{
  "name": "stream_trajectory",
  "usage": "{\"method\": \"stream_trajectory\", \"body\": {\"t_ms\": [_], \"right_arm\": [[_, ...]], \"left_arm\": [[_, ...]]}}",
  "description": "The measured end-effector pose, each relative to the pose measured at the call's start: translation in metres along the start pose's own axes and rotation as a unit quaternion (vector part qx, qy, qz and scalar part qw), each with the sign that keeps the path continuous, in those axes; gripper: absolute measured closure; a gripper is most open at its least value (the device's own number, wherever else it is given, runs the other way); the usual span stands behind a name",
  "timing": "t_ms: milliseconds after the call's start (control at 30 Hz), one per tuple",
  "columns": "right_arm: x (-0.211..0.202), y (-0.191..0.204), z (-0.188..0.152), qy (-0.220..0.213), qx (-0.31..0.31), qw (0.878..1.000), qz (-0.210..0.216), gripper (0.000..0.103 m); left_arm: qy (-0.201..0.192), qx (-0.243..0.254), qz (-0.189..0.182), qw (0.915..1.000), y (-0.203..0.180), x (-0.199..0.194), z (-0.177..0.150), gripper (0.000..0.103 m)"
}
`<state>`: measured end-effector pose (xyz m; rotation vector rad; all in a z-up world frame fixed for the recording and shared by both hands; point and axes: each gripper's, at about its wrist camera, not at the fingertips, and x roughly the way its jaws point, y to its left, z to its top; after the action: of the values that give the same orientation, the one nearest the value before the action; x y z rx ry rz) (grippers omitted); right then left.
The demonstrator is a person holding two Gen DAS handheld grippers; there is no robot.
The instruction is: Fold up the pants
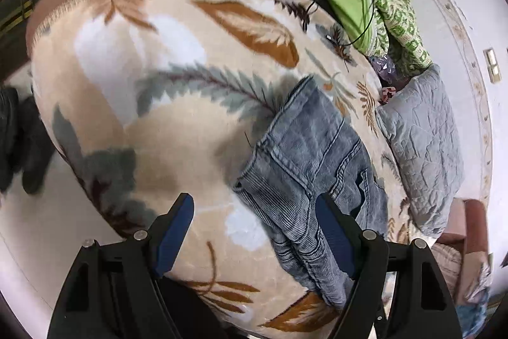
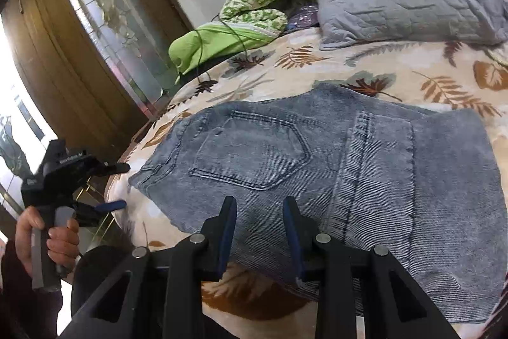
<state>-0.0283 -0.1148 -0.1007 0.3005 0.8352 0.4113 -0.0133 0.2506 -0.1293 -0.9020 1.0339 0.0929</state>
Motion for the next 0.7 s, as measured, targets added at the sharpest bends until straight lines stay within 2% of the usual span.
{"method": "stream_trajectory", "body": {"t_ms": [100, 267, 333, 400, 433, 600, 700], "right_arm": [[0.000, -0.012, 0.000, 0.003, 0.026, 1.000, 0.001, 0.070], [0.002, -0.015, 0.002, 0.005, 0.032, 0.999, -0.003, 0.070], [0.004, -0.014, 0.002, 0.007, 0.029, 1.000, -0.003, 0.070], [0.006, -0.014, 0.002, 0.009, 0.027, 1.000, -0.004, 0.070], [0.007, -0.014, 0.002, 0.009, 0.026, 1.000, -0.004, 0.069], [0.012, -0.010, 0.002, 0.008, 0.016, 1.000, -0.007, 0.070], [0.018, -0.004, 0.005, 0.000, 0.004, 1.000, -0.005, 0.070]], "left_arm": [[0.034, -0.017, -0.025, 0.9990, -0.005, 0.014, -0.004, 0.024], [0.043, -0.029, -0.063, 0.9967, -0.016, 0.029, -0.001, 0.024], [0.051, -0.027, -0.061, 0.9965, -0.021, 0.039, 0.001, 0.028], [0.058, -0.035, -0.068, 0.9954, -0.020, 0.047, 0.001, 0.040], [0.060, -0.034, -0.072, 0.9950, -0.019, 0.050, 0.001, 0.042], [0.051, -0.035, -0.078, 0.9950, -0.013, 0.057, 0.006, 0.073], [0.050, -0.029, -0.086, 0.9947, -0.016, 0.059, 0.006, 0.084]]}}
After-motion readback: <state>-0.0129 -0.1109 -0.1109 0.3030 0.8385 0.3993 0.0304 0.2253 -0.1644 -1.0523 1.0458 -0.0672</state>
